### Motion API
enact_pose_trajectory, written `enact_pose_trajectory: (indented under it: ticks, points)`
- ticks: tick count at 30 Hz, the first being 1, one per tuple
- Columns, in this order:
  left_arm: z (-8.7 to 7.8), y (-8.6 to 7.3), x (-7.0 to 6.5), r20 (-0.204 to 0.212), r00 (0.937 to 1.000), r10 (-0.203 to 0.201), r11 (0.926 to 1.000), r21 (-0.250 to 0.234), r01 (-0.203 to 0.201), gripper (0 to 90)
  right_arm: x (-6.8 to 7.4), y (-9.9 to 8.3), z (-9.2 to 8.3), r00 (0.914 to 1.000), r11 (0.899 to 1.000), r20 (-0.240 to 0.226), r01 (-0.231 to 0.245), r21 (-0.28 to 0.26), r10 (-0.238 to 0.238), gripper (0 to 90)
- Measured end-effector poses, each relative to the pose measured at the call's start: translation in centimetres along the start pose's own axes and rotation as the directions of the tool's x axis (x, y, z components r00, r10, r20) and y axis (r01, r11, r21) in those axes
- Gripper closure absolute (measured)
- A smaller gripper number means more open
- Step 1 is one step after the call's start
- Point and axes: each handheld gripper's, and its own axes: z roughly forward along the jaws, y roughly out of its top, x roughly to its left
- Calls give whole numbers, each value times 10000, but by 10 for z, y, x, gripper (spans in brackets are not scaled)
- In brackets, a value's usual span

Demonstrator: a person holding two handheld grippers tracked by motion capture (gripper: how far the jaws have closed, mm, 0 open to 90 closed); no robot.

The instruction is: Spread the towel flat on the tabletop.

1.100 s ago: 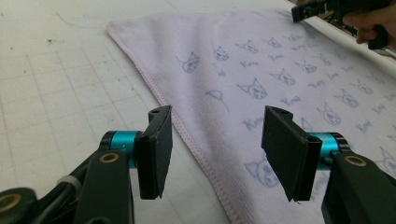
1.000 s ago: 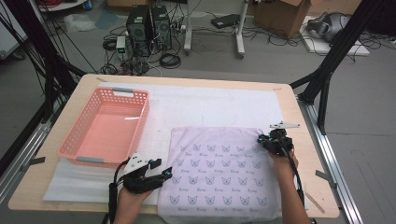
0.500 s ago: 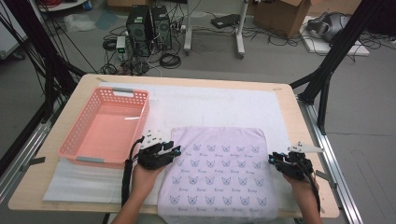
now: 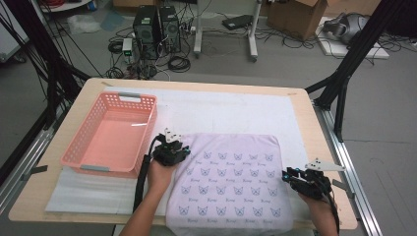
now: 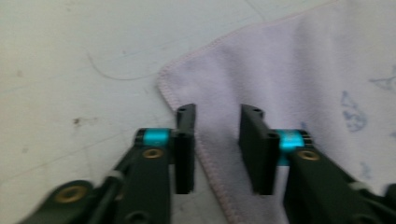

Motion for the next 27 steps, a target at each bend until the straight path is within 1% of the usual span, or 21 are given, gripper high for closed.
enact_pose_trajectory:
  ticks: [1,2,3,4,5,6,7,8,9,10,11,12,14,15,17,18,20,22,25,26,27]
  points:
    - [0,1,3,54,9998,-208,9998,34,208,856,0,0,1,10000,10000,71,-36,10,36,656]
    - [0,2,3,-181,9996,-196,9998,9,196,868,-1,0,1,9999,9999,153,-79,75,78,645]
    - [-1,2,4,-508,9985,-184,9998,-25,183,873,0,0,2,9995,9997,222,-223,113,220,638]
    - [-1,2,7,-606,9974,-384,9993,-40,383,873,-1,-1,4,9994,9998,283,-198,72,195,637]
    - [-1,1,8,-586,9972,-458,9989,-76,454,868,0,-1,6,9990,9994,351,-286,180,279,639]
    - [-2,1,9,-615,9970,-472,9988,-148,464,847,1,-1,8,9989,9993,374,-300,221,292,645]
    - [-3,1,10,-689,9969,-371,9992,-166,360,803,3,-1,11,9988,9992,443,-217,344,202,657]
    - [-4,1,10,-675,9967,-442,9987,-290,423,732,5,-1,14,9983,9986,577,-104,519,74,677]
    - [-5,0,11,-457,9968,-655,9972,-402,636,656,7,-1,14,9968,9989,792,40,476,-77,733]
    - [-7,-1,11,-174,9971,-745,9960,-515,735,607,7,0,14,9976,9986,683,29,533,-65,885]
    - [-10,-1,10,-22,9971,-762,9949,-669,758,557,7,1,13,9970,9980,749,129,618,-176,885]
    - [-12,-3,9,184,9966,-799,9930,-852,812,512,8,2,12,9943,9967,985,335,738,-407,889]
    - [-17,-6,6,647,9942,-861,9884,-1195,934,474,8,2,10,9869,9950,1489,500,865,-625,891]
    - [-20,-8,5,819,9928,-876,9862,-1333,980,455,7,2,8,9855,9945,1578,485,925,-628,891]
    - [-24,-12,3,1261,9882,-875,9809,-1621,1076,449,3,0,6,9889,9959,1436,258,871,-382,888]
    - [-26,-14,2,1447,9856,-874,9795,-1676,1114,441,2,-1,6,9901,9968,1356,252,762,-354,867]
    - [-30,-16,1,1739,9820,-734,9782,-1790,1048,427,2,-1,5,9941,9982,1062,169,582,-230,684]
    - [-35,-17,1,1929,9791,-643,9755,-1948,1024,413,1,-1,1,9961,9998,871,84,203,-101,610]
    - [-43,-19,2,2274,9716,-649,9700,-2140,1149,412,0,0,-9,9980,9996,628,-2,-298,21,501]
    - [-46,-20,1,2374,9695,-613,9688,-2196,1151,410,0,0,-11,9987,9990,502,30,-449,-8,488]
    - [-49,-21,1,2475,9671,-587,9674,-2250,1163,402,0,0,-15,9991,9988,426,18,-486,3,472]
